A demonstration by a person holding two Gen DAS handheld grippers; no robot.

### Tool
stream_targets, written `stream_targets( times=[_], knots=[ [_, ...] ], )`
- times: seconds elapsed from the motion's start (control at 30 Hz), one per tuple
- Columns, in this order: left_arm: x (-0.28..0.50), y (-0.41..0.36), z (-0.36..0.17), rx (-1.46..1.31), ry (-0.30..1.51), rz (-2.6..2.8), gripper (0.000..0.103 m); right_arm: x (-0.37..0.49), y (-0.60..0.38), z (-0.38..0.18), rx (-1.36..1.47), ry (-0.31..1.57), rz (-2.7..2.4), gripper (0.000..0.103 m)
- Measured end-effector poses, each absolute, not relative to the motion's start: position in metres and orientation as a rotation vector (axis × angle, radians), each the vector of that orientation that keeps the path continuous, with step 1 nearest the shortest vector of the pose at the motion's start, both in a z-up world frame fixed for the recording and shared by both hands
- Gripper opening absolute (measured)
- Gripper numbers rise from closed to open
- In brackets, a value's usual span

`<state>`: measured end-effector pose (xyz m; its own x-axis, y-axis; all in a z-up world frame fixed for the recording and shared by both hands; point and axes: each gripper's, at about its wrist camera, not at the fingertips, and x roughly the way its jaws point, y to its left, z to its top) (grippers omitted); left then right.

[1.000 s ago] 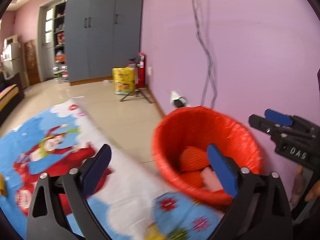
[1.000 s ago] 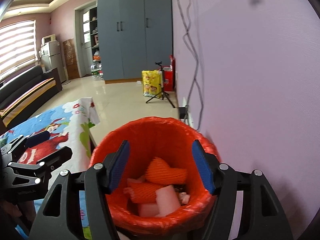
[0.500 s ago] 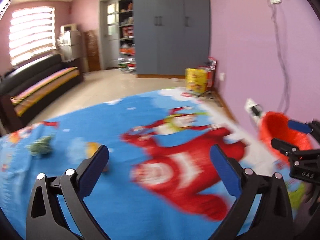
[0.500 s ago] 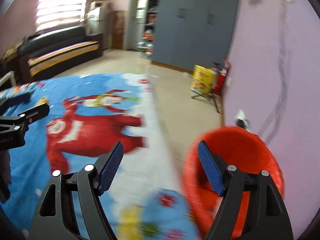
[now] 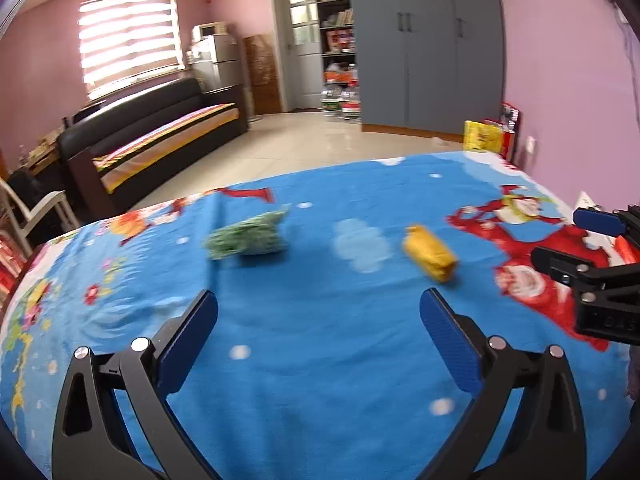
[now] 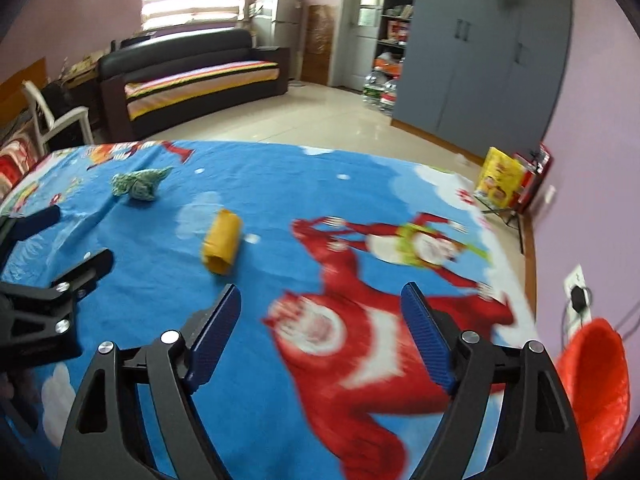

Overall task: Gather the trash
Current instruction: 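Move both tools back over the bedspread toward the yellow wrapper and green cloth, then grasp the yellow wrapper with the right tool while the left tool grasps the green cloth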

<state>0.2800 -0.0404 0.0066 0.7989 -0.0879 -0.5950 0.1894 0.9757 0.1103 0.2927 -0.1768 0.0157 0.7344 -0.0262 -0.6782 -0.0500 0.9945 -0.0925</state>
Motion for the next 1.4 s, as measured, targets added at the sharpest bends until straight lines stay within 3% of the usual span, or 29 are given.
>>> stream_targets(
  times=[0.63,0.77,0.93,1.4],
  knots=[
    [0.303,0.025,0.001,0.060,0.677,-0.038,0.098,0.369,-0.123,-0.019,-0.054,0.854,0.076,0.077],
    [0.304,0.021,0.002,0.078,0.671,-0.047,0.098,0.378,-0.119,-0.026,-0.067,0.887,0.080,0.064],
    [0.306,0.020,0.000,0.077,0.679,-0.053,0.098,0.379,-0.117,-0.027,-0.045,0.904,0.111,0.025],
    [0.357,0.022,0.017,0.003,0.708,-0.090,0.097,0.344,-0.132,0.004,-0.051,0.821,0.147,0.024]
  ],
)
